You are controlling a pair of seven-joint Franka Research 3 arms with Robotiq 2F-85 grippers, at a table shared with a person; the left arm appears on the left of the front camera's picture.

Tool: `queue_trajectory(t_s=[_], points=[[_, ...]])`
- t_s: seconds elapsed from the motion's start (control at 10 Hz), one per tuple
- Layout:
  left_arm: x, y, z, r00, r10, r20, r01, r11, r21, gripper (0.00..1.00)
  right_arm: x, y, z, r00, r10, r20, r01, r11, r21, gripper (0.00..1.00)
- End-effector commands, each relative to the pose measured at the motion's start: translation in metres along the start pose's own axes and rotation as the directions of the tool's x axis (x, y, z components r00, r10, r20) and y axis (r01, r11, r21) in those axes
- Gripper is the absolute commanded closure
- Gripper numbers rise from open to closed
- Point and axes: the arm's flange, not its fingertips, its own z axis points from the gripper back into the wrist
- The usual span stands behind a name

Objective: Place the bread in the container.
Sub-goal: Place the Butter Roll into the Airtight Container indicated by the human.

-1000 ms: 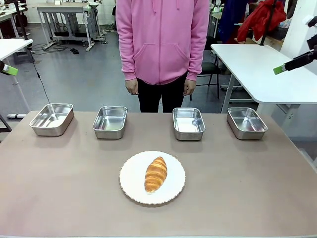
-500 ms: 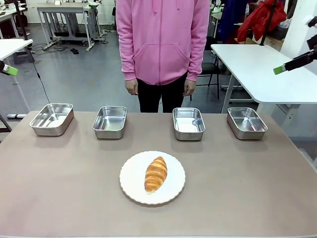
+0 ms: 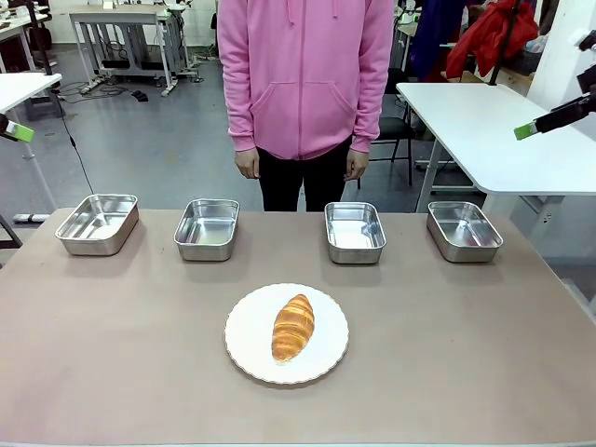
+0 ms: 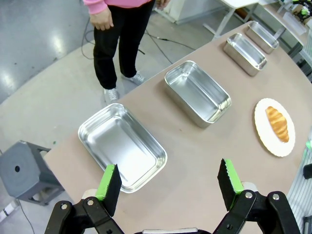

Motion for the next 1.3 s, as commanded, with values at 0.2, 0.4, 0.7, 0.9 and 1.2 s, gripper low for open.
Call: queue_trajectory(t_s=[0.2,0.4,0.7,0.9,1.2], points=[[0.0029,-0.0001,0.0017,1.0,0.003,0.002,-0.003,1.0,0.003,0.0,0.0019,-0.0001,0.0005,1.0,0.002,0.003,-0.002,1.0,-0.001,0.0],[0.0029,-0.0001,0.0017,1.0,0.003,0.002,-0.003,1.0,0.003,0.0,0.0019,-0.0001,0.0005,1.0,0.002,0.003,-0.002,1.0,-0.001,0.0],[0.0029,-0.0001,0.0017,1.0,0.003,0.002,-0.003,1.0,0.003,0.0,0.0019,-0.0001,0.0005,1.0,0.002,0.003,-0.002,1.0,-0.001,0.0],[0.0029,-0.0001,0.0017,1.0,0.003,0.002,-0.003,1.0,0.003,0.0,0.0019,-0.0001,0.0005,1.0,0.002,0.003,-0.002,1.0,-0.001,0.0],[0.0029,-0.0001,0.0017,1.0,0.003,0.002,-0.003,1.0,0.003,0.0,0.0019,-0.0001,0.0005,1.0,0.002,0.003,-0.002,1.0,-0.001,0.0]])
